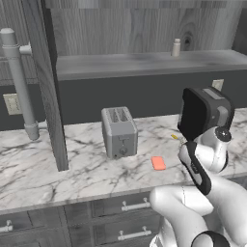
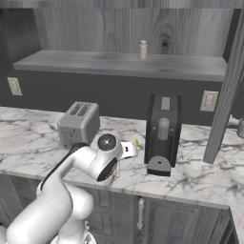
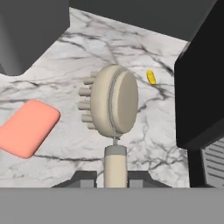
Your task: Pick the bar soap and dish brush from the cabinet and place them on the counter.
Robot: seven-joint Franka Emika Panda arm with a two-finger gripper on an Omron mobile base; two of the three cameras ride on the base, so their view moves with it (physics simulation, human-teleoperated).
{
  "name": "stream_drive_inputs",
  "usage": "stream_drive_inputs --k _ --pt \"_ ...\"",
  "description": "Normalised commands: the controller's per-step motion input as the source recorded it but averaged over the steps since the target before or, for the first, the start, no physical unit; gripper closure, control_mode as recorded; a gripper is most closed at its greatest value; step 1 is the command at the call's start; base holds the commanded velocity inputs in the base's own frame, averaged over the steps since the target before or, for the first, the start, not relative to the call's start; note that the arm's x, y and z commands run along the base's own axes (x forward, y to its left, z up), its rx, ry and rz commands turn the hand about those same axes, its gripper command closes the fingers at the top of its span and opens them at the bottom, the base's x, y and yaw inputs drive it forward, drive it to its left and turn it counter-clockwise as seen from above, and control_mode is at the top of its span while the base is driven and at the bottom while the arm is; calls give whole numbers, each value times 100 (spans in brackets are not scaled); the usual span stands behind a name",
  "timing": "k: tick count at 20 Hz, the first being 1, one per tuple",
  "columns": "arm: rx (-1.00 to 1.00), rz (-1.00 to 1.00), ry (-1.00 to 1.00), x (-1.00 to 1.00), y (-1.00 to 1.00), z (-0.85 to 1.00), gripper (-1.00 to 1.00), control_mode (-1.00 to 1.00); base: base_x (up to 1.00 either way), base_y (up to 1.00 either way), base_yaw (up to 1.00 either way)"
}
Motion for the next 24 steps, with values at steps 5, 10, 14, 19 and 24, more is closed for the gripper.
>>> stream_drive_inputs --k 5,10,14,19,24 --pt "0 -3 -7 8 23 -53 100 -100 0 0 0" --pt "0 -2 -7 0 38 -60 100 -100 0 0 0" --pt "0 -2 -6 0 53 -61 100 -100 0 0 0" --pt "0 -2 -6 0 61 -62 100 -100 0 0 0" --pt "-1 -2 -5 0 66 -69 100 -100 0 0 0"
